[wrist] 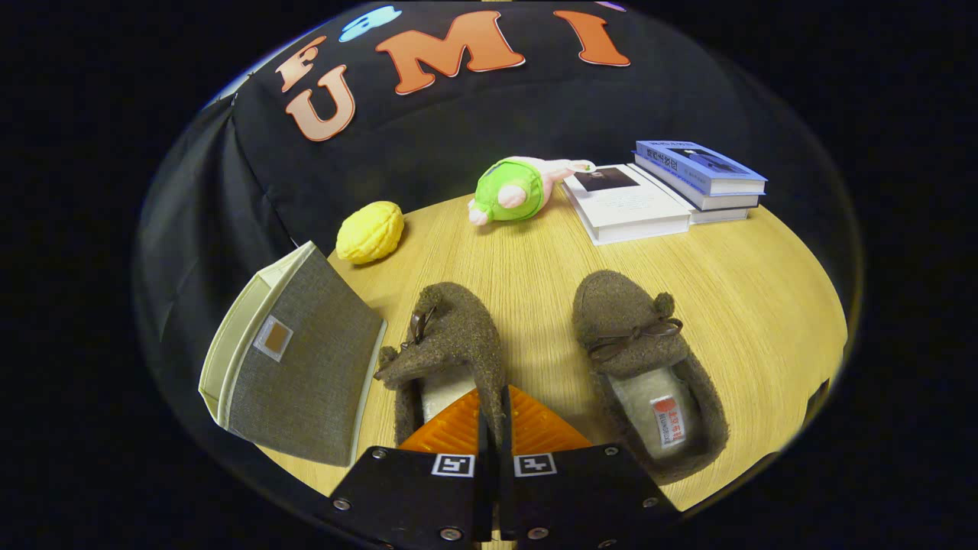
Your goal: Open the storage box then place both shoes into the box .Put the left shoe in first, then the right shoe, with the right side of both shoes facing outward in a uniform manner.
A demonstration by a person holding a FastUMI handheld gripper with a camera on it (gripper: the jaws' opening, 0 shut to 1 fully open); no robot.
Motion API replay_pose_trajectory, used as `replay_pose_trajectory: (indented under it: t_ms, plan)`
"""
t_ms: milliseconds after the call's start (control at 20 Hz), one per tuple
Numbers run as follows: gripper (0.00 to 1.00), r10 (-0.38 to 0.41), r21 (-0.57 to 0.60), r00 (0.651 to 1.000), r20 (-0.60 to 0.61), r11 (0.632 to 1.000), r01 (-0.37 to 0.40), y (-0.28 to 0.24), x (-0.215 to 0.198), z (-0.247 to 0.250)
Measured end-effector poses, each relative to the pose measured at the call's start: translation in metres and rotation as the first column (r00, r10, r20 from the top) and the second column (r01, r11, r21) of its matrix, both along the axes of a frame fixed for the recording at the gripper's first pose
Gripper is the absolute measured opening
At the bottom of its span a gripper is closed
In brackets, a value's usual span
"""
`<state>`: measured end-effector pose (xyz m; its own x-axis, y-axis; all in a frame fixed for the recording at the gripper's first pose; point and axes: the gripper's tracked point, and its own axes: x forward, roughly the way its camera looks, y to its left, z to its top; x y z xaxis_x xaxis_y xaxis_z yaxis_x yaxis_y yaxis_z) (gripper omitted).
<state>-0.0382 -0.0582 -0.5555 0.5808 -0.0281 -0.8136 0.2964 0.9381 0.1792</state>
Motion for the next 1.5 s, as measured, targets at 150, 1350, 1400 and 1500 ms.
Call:
replay_pose_trajectory:
  t_ms: [150, 1350, 1400, 1500]
  plan:
    - [0.04, -0.008, 0.025, 1.000, 0.029, 1.000, 0.007, 0.010, 0.011, 0.020]
    - [0.04, 0.141, 0.223, 0.985, 0.099, 0.962, -0.160, 0.246, 0.106, 0.104]
    - [0.04, 0.145, 0.227, 0.986, 0.082, 0.961, -0.161, 0.251, 0.105, 0.098]
    - [0.05, 0.143, 0.229, 0.988, 0.056, 0.961, -0.152, 0.261, 0.103, 0.086]
